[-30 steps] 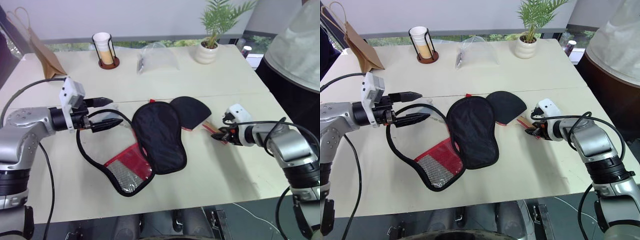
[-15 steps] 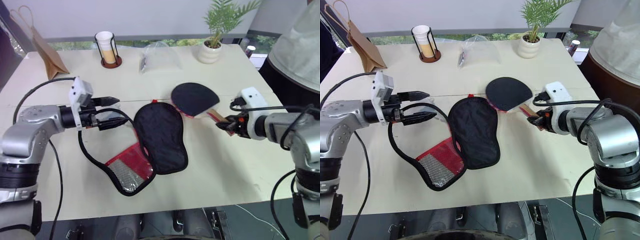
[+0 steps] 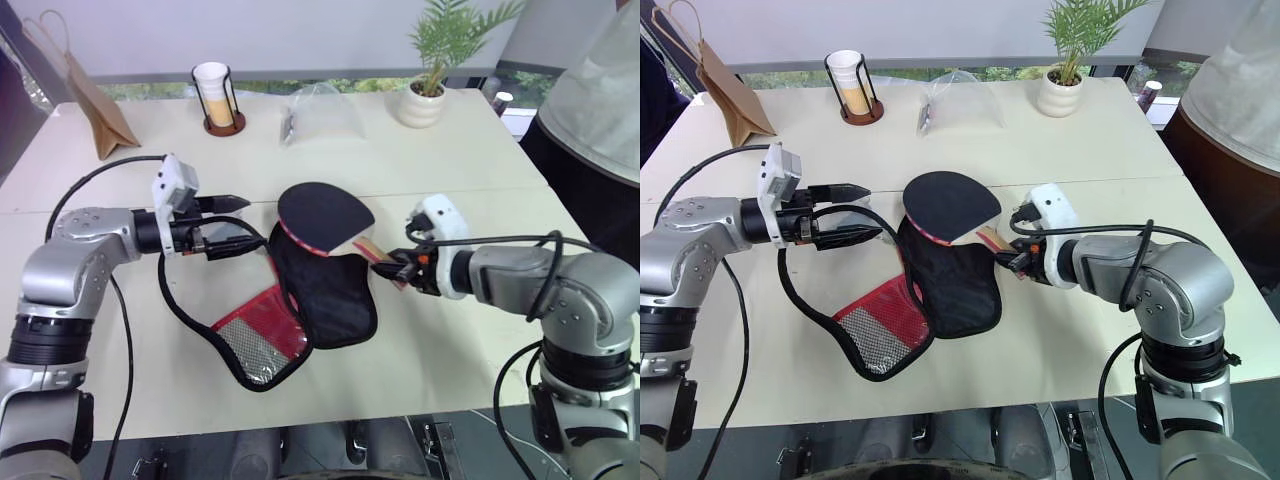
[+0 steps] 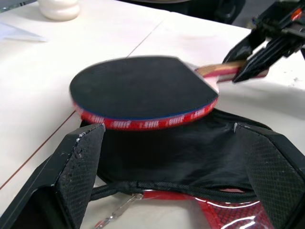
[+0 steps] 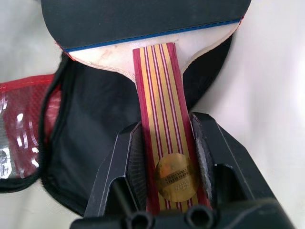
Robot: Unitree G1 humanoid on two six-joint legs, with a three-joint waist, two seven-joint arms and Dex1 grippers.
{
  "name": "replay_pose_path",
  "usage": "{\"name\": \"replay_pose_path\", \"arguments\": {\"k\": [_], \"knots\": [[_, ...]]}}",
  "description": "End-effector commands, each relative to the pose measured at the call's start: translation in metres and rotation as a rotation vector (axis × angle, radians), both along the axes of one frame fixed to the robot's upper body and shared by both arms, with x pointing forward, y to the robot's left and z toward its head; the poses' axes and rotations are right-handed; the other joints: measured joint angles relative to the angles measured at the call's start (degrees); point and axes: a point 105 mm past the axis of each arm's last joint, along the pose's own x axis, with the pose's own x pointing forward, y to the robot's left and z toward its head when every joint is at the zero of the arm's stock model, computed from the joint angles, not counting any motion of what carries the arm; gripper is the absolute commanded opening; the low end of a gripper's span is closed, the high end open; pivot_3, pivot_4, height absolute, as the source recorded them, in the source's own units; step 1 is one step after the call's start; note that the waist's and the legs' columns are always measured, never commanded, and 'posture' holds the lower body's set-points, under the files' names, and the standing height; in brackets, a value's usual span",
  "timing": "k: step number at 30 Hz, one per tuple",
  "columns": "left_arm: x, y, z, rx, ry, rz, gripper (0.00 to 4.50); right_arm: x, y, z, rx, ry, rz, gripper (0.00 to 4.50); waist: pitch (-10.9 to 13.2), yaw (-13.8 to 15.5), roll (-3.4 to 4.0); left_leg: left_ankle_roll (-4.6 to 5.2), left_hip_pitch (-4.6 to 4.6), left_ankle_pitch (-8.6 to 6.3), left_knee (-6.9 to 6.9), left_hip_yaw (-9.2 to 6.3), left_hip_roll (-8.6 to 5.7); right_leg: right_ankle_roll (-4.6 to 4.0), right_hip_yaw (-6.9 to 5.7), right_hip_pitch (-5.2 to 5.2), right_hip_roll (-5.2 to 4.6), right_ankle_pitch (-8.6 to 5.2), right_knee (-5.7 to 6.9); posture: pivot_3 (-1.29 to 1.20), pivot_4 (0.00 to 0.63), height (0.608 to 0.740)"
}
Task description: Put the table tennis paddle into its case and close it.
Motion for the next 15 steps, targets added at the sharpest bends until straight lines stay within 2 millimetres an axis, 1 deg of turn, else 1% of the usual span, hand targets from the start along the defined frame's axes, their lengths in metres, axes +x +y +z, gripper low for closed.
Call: {"name": "replay_pose_path", "arguments": {"k": [1,9,12,15], "knots": [[-0.002,-0.004,0.012,0.006,-0.039,-0.023,4.5,-0.002,0.004,0.006,0.017,-0.005,-0.004,1.02,0.0,0.03,0.0,0.0,0.0,0.0,0.0,0.0,0.0,0.0,0.0,0.0,0.0,0.0,0.0,0.0,0.15,0.74],[-0.004,-0.007,0.008,0.01,-0.01,-0.045,4.5,-0.006,0.013,0.006,0.044,0.055,-0.029,1.02,0.0,-0.13,0.0,0.0,0.0,0.0,0.0,0.0,0.0,0.0,0.0,0.0,0.0,0.0,0.0,0.0,0.15,0.74],[-0.003,-0.008,0.008,0.012,-0.005,-0.054,4.5,-0.014,0.015,0.007,0.055,0.101,-0.062,1.02,0.0,0.01,0.0,0.0,-0.01,0.0,0.0,0.0,0.0,0.0,0.0,0.01,-0.01,0.0,-0.01,0.0,0.15,0.74],[-0.001,-0.008,0.009,0.014,-0.005,-0.058,4.5,-0.021,0.023,0.01,0.064,0.134,-0.071,1.02,0.01,-0.11,-0.02,0.01,-0.02,0.0,0.0,0.01,0.0,-0.11,0.0,0.01,-0.02,-0.07,-0.06,0.0,0.15,0.74]]}}
